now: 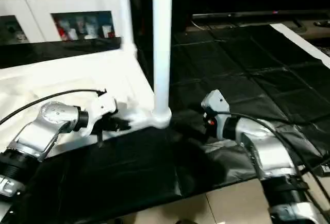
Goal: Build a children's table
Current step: Rotate leg to tighten
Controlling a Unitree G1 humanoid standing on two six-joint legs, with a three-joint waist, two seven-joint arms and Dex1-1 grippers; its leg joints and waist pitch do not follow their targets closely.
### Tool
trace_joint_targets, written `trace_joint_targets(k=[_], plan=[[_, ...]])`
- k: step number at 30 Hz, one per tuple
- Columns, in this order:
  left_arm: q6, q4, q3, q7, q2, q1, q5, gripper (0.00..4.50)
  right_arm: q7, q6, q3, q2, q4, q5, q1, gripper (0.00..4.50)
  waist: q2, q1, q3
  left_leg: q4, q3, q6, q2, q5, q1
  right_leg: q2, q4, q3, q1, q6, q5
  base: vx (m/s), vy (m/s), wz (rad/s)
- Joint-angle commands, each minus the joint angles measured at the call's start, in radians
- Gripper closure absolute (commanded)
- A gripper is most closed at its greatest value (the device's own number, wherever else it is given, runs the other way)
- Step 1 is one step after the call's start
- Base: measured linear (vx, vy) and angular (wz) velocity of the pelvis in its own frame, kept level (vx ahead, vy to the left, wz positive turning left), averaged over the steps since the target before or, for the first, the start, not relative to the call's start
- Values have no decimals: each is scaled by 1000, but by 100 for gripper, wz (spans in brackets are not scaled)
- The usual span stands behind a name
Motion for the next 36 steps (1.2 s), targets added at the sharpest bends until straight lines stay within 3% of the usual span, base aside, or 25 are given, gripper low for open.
trace_joint_targets(k=[1, 3, 9, 15, 19, 36], plan=[[-72, -30, -16, -83, 6, -20, -35, 450, 39, -20, 20, -20, -37, 12, 9, 7, 6, -4, -74, -72, -20, 30, 45, -224, 32, -51, -68, 42, 50, -207, -185, 0, 0, 0], [-82, -38, -24, -111, 10, -20, -44, 450, 58, -30, 32, -24, -43, 11, 11, 7, 5, 5, -74, -72, -19, 24, 46, -231, 33, -53, -68, 42, 48, -205, -204, 0, 0, 0], [-112, -73, -64, -177, 15, -13, -40, 450, 117, -33, 71, -14, -18, 6, -7, 7, 7, 7, -69, -79, -21, 2, 48, -276, 35, -53, -73, 42, 46, -199, -254, 0, 0, 0], [-130, -79, -76, -213, 17, -14, -40, 450, 194, -39, 101, -17, 15, 17, -26, 59, -1, 5, -71, -77, -22, 3, 47, -266, 32, -56, -74, 42, 50, -191, -269, 0, 0, 0], [-136, -87, -82, -224, 21, -13, -40, 450, 219, -39, 109, -17, 24, 22, -35, 93, 2, 5, -72, -76, -20, 10, 49, -248, 34, -55, -71, 42, 48, -201, -249, 0, 0, 0], [-142, -97, -87, -242, 30, 2, -37, 450, 273, -40, 119, -2, 48, 22, -34, 234, 1, 6, -73, -75, -20, 10, 48, -244, 32, -54, -69, 41, 50, -204, -249, 0, 0, 0]])
